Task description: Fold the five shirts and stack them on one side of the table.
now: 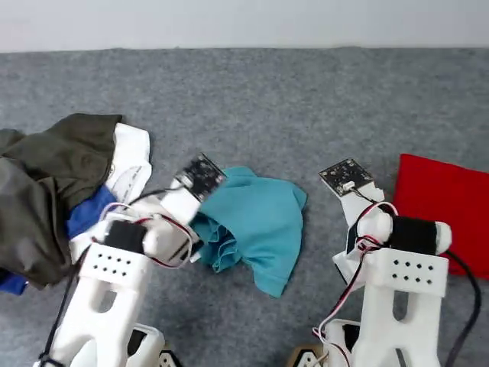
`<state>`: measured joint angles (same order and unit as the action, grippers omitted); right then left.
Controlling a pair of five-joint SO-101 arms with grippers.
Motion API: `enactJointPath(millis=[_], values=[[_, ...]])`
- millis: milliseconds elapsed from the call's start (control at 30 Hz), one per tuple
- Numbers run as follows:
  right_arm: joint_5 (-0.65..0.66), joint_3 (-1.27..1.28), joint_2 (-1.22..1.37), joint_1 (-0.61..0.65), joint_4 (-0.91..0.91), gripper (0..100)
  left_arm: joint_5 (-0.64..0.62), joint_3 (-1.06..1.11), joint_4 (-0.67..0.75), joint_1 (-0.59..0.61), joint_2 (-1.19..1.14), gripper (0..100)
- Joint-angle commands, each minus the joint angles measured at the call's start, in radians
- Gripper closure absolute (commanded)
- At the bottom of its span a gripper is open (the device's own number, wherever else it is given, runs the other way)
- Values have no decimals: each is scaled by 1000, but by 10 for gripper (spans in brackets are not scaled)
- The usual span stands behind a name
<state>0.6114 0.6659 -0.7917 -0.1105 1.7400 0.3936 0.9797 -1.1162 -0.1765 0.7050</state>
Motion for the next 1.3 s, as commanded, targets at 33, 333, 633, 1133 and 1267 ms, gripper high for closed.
enactJointPath(millis=[33, 333, 633, 1133, 1267], values=[[-9, -5, -15, 4, 1, 990, 9, 31, 80, -57, -58, 764], [-9, -5, -16, 4, 2, 990, 8, -102, 161, -61, -477, 765], [-9, -5, -16, 4, 2, 990, 6, -355, 46, -61, -589, 987], [-9, -5, -16, 2, 2, 990, -109, -951, 2, -54, -305, 987], [-9, -5, -16, 2, 2, 990, -109, -1150, 8, -52, -311, 987]])
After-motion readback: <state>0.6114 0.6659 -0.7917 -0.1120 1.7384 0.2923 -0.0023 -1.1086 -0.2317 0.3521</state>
